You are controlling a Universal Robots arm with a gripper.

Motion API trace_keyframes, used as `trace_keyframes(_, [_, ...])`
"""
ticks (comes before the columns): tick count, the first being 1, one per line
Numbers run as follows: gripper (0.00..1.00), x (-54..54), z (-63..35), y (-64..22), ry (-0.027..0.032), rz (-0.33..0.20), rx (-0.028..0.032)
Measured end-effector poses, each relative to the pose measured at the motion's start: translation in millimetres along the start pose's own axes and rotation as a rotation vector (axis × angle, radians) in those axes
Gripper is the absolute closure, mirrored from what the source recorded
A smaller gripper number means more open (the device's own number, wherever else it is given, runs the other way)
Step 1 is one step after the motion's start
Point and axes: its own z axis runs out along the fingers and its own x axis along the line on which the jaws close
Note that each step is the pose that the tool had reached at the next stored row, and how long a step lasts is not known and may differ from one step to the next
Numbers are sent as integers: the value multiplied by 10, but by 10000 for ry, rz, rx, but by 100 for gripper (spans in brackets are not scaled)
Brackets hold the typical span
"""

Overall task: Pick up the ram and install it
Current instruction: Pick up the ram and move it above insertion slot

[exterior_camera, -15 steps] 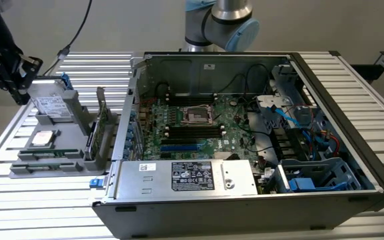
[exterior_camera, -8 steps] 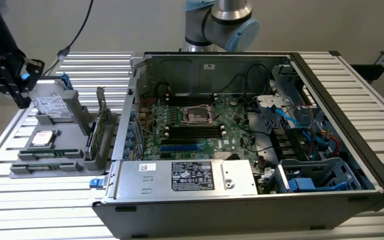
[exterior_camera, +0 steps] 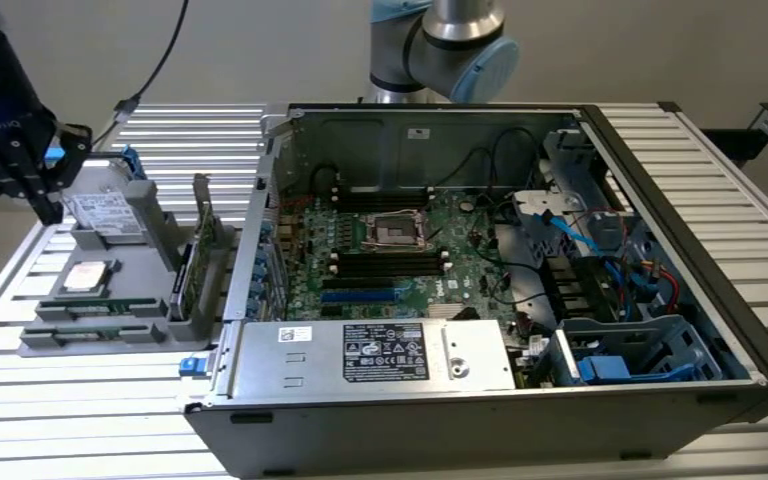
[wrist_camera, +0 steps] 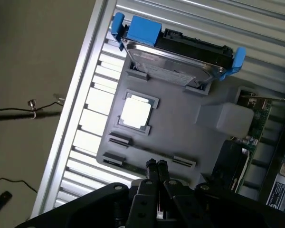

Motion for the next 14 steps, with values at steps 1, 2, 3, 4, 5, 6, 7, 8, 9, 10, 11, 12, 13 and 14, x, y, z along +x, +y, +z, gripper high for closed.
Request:
trace_keyframes(1, [90, -1, 12, -1, 9, -191, 14])
trace_keyframes(2, [90, -2, 23, -1, 17, -369, 26])
trace_keyframes(3, [90, -2, 34, -2, 25, -549, 39])
trace_keyframes(4, [90, -3, 46, -2, 32, -727, 52])
trace_keyframes(5, [90, -4, 57, -3, 41, -912, 66])
trace_keyframes(6, [90, -5, 68, -3, 49, -1092, 79])
trace_keyframes(7, [90, -6, 79, -4, 57, -1270, 92])
trace_keyframes(8, [90, -6, 90, -5, 65, -1451, 105])
trace_keyframes(9, [90, -7, 102, -5, 74, -1634, 118])
trace_keyframes(10, [90, -8, 114, -6, 82, -1820, 132])
trace_keyframes(11, [90, -9, 125, -6, 89, -2004, 145])
trace_keyframes(12, [90, -9, 136, -7, 98, -2189, 158])
trace_keyframes(13, [90, -10, 148, -7, 104, -2374, 172])
trace_keyframes(14, [90, -11, 159, -8, 114, -2557, 186])
